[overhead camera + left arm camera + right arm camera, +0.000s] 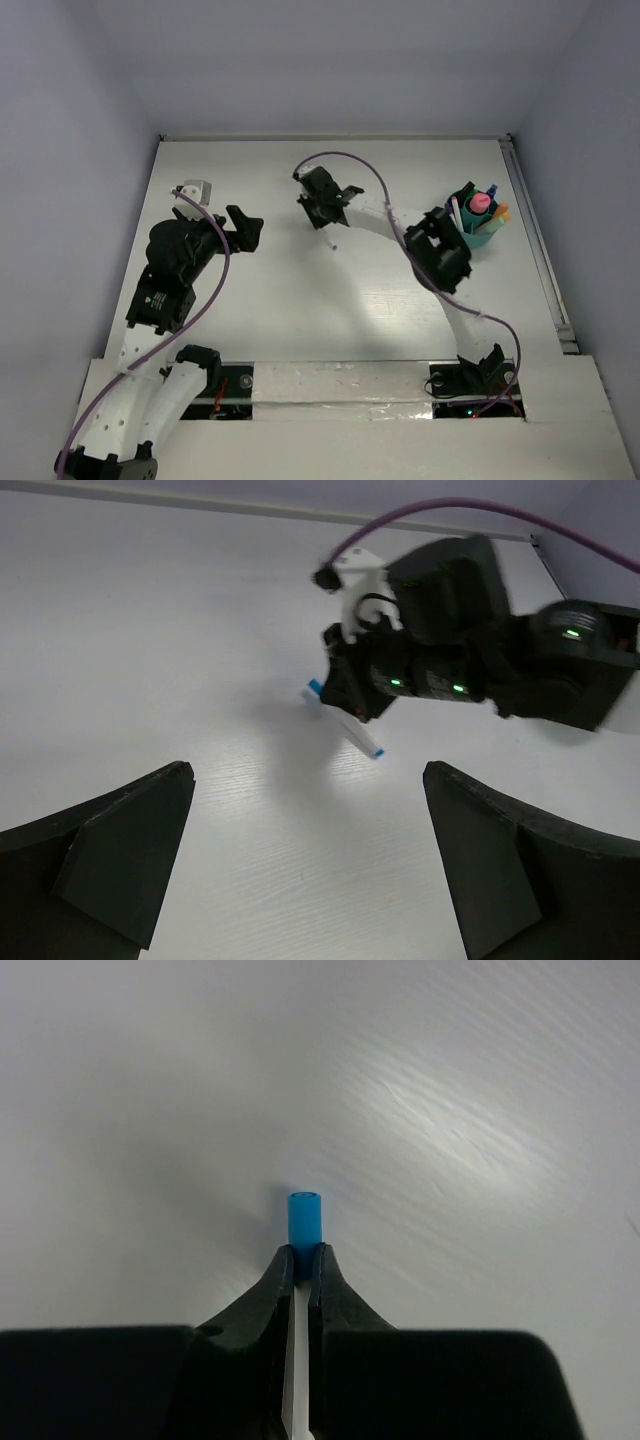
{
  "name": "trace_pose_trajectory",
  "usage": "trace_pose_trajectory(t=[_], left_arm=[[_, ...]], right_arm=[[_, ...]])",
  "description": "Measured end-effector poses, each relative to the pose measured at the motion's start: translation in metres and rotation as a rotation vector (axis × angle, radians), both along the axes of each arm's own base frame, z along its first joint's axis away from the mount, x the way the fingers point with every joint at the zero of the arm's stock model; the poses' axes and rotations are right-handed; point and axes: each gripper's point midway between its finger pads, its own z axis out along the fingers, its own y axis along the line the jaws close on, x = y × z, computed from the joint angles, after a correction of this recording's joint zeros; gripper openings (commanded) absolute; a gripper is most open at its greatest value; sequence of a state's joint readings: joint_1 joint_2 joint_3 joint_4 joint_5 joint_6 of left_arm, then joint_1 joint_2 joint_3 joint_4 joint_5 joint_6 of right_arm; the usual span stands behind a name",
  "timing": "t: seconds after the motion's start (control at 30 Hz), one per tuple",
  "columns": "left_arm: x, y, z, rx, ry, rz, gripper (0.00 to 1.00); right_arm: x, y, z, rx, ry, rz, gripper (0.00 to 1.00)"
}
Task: Sort the stationery into containers
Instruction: Pick up the pen from the center of the board, then place the pen in the storage box.
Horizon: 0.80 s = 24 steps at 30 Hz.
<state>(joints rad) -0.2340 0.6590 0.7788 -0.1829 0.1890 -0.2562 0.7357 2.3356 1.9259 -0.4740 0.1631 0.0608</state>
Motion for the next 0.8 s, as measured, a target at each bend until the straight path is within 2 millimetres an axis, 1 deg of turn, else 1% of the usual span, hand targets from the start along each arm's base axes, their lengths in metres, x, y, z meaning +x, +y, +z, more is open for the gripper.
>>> trace_pose_trajectory(t=[0.03,0.1,0.17,0.2,0.27,0.3,0.33,0.37,0.4,0.47,0.5,0.53,0.6,0.7,0.8], left_arm=[[0.000,0.000,0.000,0.000,0.000,0.000,0.99],[0.000,0.000,0.000,0.000,0.000,0.000,0.99],[0.000,0.000,0.000,0.000,0.000,0.000,0.99],[0.000,0.000,0.000,0.000,0.001,-0.001,0.99],[0.000,0.000,0.000,-0.001,0.000,-0.002,0.99],[0.000,0.000,0.000,-0.001,0.000,-0.003,0.99],[0.000,-0.001,0.000,-0.001,0.000,-0.005,0.99],[0.000,-0.001,0.000,-0.002,-0.001,-0.006,0.99],[0.000,-0.001,0.000,-0.003,-0.001,-0.008,0.99],[-0.001,-0.002,0.001,-0.004,-0.003,-0.013,0.99],[-0.001,-0.003,0.001,-0.005,-0.003,-0.016,0.99],[-0.001,-0.003,0.001,-0.006,-0.005,-0.018,0.99],[-0.001,-0.004,0.002,-0.008,-0.004,-0.021,0.99],[-0.001,-0.004,0.002,-0.010,-0.004,-0.025,0.99],[-0.002,-0.005,0.002,-0.010,-0.004,-0.028,0.99]], right_arm=[[-0.005,-0.014,0.006,0.015,-0.031,-0.019,0.00],[-0.017,-0.042,0.032,0.046,-0.077,-0.062,0.00],[-0.016,-0.074,0.081,0.132,-0.213,-0.133,0.00],[-0.013,-0.094,0.111,0.181,-0.292,-0.180,0.00],[-0.006,-0.137,0.171,0.287,-0.461,-0.290,0.00],[-0.005,-0.164,0.198,0.336,-0.552,-0.355,0.00],[-0.006,-0.196,0.222,0.375,-0.636,-0.430,0.00],[-0.009,-0.226,0.237,0.399,-0.706,-0.505,0.00],[-0.014,-0.255,0.247,0.415,-0.766,-0.574,0.00],[-0.025,-0.306,0.249,0.414,-0.850,-0.715,0.00],[-0.031,-0.324,0.245,0.403,-0.870,-0.767,0.00],[-0.035,-0.337,0.237,0.393,-0.881,-0.807,0.00],[-0.041,-0.357,0.217,0.364,-0.885,-0.868,0.00],[-0.048,-0.371,0.193,0.317,-0.878,-0.912,0.00],[-0.050,-0.380,0.185,0.289,-0.898,-0.934,0.00]])
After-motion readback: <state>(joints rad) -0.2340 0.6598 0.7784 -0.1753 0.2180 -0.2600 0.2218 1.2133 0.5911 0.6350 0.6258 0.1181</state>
